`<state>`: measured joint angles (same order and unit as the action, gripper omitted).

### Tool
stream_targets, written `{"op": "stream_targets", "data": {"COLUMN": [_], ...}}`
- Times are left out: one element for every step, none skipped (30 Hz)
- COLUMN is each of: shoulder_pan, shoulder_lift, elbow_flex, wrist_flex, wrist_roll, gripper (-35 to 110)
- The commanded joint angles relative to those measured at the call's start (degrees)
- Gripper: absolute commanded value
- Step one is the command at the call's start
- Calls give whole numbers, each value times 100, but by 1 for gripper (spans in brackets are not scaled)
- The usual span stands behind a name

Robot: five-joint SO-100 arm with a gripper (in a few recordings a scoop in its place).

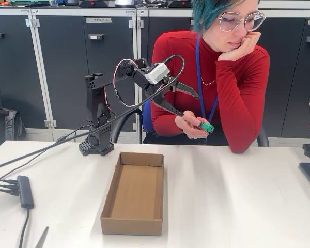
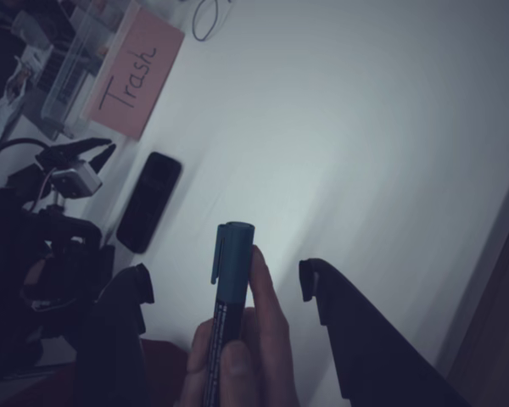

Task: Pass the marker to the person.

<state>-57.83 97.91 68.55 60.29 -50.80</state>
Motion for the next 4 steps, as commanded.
{"op": "stream_targets", "data": {"shoulder_pan": [18,18,18,26], "shoulder_lift": [413,413,413,413], "elbow_flex": [-229,-229,-229,-229], "wrist_flex": [-167,-167,-167,-167], "wrist_roll": [-79,-79,-79,-79], "gripper": [40,40,40,40]}}
